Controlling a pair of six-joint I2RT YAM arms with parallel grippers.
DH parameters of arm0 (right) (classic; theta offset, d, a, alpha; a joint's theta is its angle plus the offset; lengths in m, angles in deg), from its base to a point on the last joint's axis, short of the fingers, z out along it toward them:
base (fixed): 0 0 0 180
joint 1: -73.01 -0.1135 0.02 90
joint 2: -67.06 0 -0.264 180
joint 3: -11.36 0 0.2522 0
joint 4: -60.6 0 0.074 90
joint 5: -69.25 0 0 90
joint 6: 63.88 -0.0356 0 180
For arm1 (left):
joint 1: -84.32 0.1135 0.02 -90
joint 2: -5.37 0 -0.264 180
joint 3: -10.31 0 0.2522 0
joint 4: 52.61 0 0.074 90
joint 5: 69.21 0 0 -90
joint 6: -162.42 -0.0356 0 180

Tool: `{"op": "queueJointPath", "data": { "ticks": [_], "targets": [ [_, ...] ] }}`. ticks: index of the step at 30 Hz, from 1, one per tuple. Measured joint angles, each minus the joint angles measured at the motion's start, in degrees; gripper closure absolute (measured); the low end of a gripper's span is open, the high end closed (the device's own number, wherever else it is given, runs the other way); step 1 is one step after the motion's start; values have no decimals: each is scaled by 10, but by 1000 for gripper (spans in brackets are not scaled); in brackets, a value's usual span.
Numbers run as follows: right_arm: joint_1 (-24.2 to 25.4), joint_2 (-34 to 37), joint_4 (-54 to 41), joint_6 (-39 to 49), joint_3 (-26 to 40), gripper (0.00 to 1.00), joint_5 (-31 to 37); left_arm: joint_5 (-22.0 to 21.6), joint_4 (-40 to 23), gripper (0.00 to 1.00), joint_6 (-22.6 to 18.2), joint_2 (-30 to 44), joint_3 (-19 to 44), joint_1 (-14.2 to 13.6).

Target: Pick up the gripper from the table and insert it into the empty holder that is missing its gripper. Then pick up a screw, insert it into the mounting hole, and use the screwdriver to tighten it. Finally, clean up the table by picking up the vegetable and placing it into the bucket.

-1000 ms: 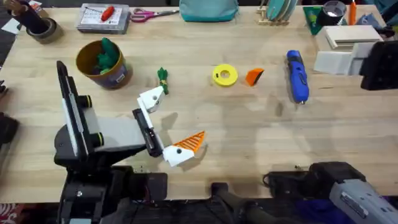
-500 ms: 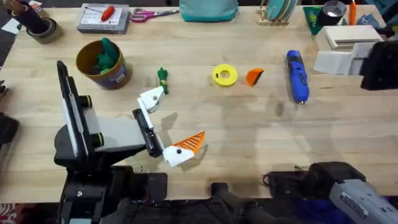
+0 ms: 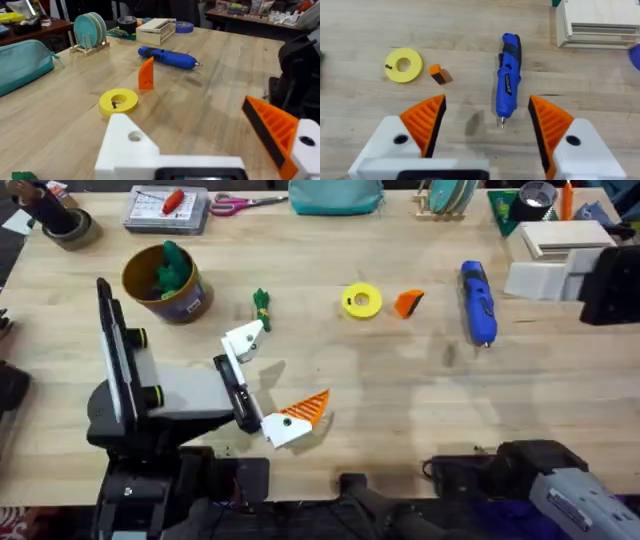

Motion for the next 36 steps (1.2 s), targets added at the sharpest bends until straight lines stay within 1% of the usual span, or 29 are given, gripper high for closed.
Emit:
{"op": "queueJointPath", "data": {
  "ticks": [33,36],
  "targets": [
    [0,0,2,0,0,4,0,0,0,15,4,0,0,0],
    [0,2,-24,0,0,4,1,0,0,16,4,0,0,0]
  ]
}}
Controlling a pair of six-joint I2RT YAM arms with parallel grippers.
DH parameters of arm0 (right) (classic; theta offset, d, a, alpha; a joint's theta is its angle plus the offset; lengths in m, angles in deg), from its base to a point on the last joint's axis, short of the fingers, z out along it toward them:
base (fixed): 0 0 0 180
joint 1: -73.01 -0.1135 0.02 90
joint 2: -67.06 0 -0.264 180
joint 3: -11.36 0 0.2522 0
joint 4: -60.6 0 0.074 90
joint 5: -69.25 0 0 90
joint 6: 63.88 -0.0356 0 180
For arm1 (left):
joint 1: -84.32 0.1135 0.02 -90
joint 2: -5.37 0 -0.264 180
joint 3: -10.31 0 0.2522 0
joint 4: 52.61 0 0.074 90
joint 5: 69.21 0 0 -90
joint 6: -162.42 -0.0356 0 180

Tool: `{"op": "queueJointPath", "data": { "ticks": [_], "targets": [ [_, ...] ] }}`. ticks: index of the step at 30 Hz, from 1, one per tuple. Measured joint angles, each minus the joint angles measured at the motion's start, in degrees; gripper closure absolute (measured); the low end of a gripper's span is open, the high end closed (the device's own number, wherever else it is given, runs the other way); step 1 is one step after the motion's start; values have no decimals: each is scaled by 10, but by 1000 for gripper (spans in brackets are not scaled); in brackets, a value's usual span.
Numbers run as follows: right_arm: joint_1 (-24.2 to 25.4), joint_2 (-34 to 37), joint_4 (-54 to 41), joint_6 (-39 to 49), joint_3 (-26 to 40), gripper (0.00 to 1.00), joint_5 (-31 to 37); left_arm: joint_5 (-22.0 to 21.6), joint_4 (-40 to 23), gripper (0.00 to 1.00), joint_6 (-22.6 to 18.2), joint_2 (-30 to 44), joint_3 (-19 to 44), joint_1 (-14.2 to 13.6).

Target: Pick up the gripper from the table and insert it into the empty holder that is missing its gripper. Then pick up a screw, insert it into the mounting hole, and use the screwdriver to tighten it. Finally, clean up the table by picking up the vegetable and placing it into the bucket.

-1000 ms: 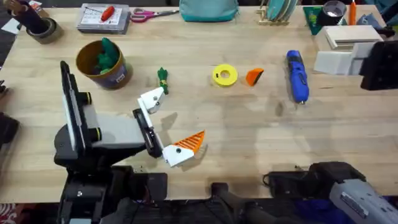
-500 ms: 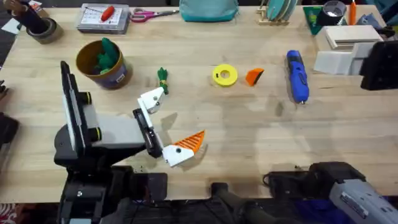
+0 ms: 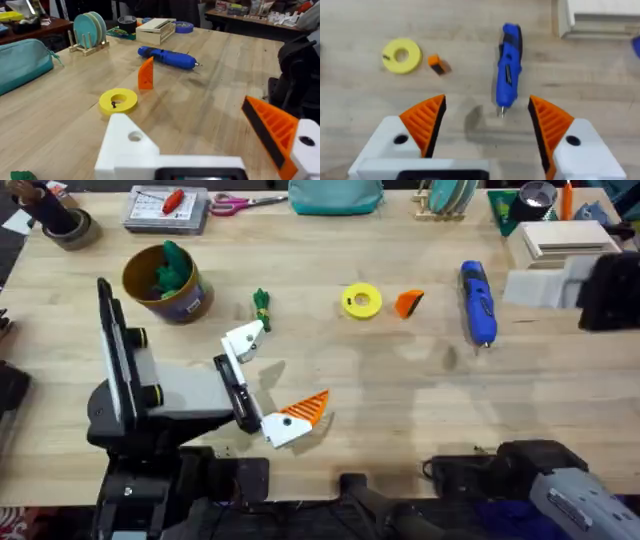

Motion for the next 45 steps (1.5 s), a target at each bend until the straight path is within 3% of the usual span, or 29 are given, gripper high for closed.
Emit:
{"op": "queueJointPath", "data": {
  "ticks": [9,16,25,33,45],
  "targets": [
    [-11,104,-100,29,67,4,0,0,0,16,0,0,0,0],
    [-64,208,-106,57,139,4,1,0,0,15,0,0,0,0],
    [-143,287,-105,76,199,4,1,0,0,16,0,0,0,0],
    [-198,332,-90,77,204,4,0,0,0,15,0,0,0,0],
    [-198,343,-44,72,173,4,1,0,0,16,0,0,0,0]
  ]
}}
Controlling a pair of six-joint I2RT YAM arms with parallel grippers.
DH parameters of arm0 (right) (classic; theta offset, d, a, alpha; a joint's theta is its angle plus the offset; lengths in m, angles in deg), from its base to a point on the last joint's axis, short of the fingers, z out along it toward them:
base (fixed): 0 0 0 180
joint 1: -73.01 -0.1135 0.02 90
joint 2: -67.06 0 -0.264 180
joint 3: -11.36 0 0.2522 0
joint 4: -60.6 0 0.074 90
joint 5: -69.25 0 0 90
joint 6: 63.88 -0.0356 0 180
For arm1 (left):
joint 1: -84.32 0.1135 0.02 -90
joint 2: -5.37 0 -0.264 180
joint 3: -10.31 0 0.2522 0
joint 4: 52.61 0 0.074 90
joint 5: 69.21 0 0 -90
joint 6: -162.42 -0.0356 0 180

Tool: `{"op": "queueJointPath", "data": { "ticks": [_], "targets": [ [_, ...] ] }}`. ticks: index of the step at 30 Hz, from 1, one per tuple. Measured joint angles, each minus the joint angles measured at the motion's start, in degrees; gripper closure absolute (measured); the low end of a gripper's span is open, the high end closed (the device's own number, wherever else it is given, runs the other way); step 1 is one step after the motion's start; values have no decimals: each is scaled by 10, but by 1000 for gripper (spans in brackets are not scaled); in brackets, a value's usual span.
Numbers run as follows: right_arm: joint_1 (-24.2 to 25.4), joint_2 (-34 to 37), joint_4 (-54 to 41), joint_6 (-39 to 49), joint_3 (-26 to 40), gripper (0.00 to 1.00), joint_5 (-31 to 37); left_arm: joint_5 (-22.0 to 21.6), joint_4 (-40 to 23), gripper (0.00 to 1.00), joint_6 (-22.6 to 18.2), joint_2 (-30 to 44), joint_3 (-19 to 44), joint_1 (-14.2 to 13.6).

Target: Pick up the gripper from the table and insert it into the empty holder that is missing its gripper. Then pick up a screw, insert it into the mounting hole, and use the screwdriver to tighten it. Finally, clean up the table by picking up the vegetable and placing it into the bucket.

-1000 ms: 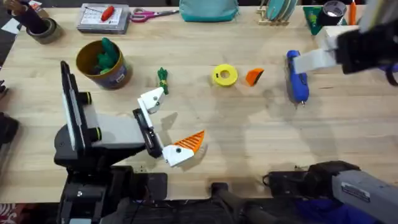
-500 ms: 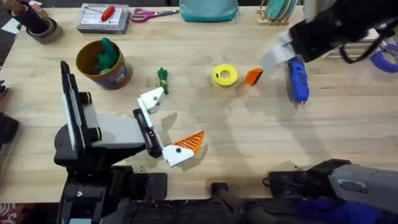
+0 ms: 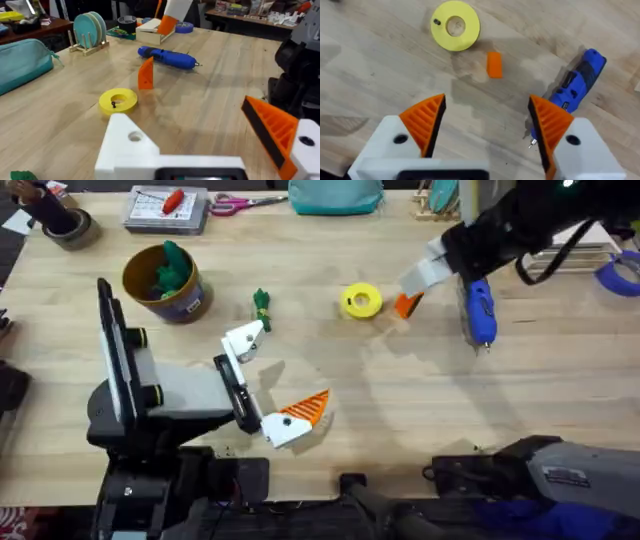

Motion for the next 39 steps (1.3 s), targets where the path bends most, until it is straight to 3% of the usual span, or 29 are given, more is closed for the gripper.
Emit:
{"op": "queueJointPath", "data": {
  "ticks": [7,31,39],
  "targets": [
    [23,12,35,-12,-46,4,0,0,0,15,0,0,0,0],
    [32,184,92,-36,-49,8,-6,0,0,16,0,0,0,0],
    [46,192,97,-38,-49,138,-13,0,0,15,0,0,0,0]
  ]
}}
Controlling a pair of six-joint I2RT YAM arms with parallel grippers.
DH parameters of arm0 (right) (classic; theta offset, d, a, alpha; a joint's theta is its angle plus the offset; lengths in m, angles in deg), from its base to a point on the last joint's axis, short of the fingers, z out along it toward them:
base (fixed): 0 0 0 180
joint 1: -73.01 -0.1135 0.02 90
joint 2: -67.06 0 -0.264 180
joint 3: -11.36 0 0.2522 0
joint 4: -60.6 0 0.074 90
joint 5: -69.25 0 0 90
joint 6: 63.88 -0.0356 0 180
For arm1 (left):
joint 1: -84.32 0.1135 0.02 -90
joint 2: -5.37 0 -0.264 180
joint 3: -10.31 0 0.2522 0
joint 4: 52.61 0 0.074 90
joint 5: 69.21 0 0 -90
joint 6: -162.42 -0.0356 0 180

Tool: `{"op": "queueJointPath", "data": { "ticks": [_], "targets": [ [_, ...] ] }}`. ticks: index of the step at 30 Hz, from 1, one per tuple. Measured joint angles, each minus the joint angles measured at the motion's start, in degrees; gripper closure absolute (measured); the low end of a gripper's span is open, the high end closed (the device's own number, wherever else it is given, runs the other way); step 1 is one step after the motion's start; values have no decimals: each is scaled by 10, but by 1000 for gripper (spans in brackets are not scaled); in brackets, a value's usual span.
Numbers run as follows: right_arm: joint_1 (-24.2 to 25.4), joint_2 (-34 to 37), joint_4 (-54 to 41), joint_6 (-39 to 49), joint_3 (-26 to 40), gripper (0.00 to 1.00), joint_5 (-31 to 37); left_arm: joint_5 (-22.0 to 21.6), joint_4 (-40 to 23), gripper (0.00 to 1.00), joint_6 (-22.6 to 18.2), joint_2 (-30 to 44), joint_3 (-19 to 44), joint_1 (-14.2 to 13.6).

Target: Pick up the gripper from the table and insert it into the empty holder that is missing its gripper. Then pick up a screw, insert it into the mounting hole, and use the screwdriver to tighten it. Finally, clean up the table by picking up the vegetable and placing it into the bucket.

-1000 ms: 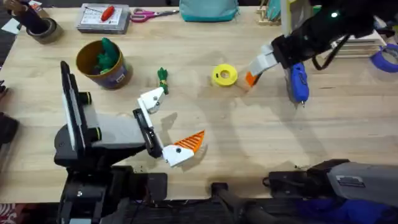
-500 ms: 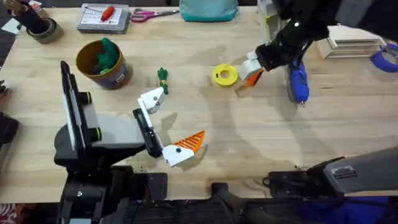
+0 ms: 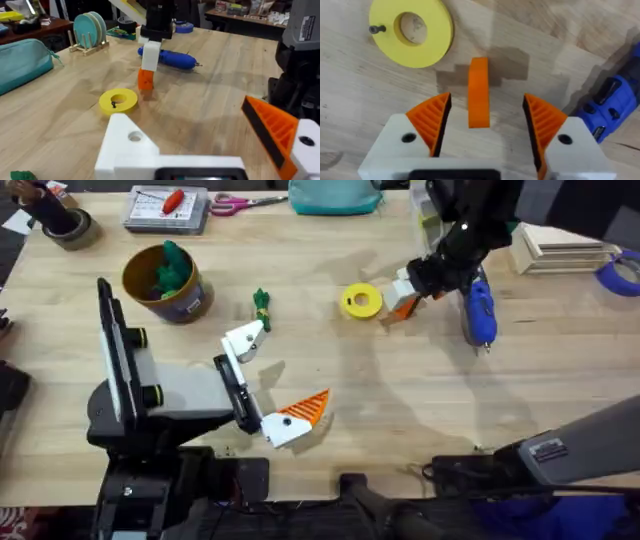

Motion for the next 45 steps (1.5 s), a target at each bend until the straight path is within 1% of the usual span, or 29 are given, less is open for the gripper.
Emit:
{"op": "queueJointPath", "data": {
  "ticks": [10,14,16,17,18,21,22,24,33,37,41,45],
  "targets": [
    [3,0,15,-2,0,169,-5,0,0,15,0,0,0,0],
    [3,0,16,-1,0,233,-5,0,0,15,0,0,0,0],
    [3,0,16,-2,0,292,-5,0,0,15,0,0,0,0],
    [3,0,16,-1,0,367,-5,0,0,15,0,0,0,0],
    [3,0,16,-2,0,489,-5,0,0,15,0,0,0,0],
    [3,0,16,-2,0,916,-6,0,0,15,0,0,0,0],
    [3,0,17,-3,0,973,-7,0,0,15,0,0,0,0],
    [3,0,17,-3,0,990,-7,0,0,16,0,0,0,0],
    [3,-1,12,-3,0,991,-7,0,0,15,0,0,0,0],
    [3,-6,-24,-3,8,992,-7,0,0,15,0,0,0,0],
    [3,-28,-53,-3,41,992,-7,0,0,15,0,0,0,0],
    [3,-78,-61,-4,70,992,-7,0,0,15,0,0,0,0]
  ]
}}
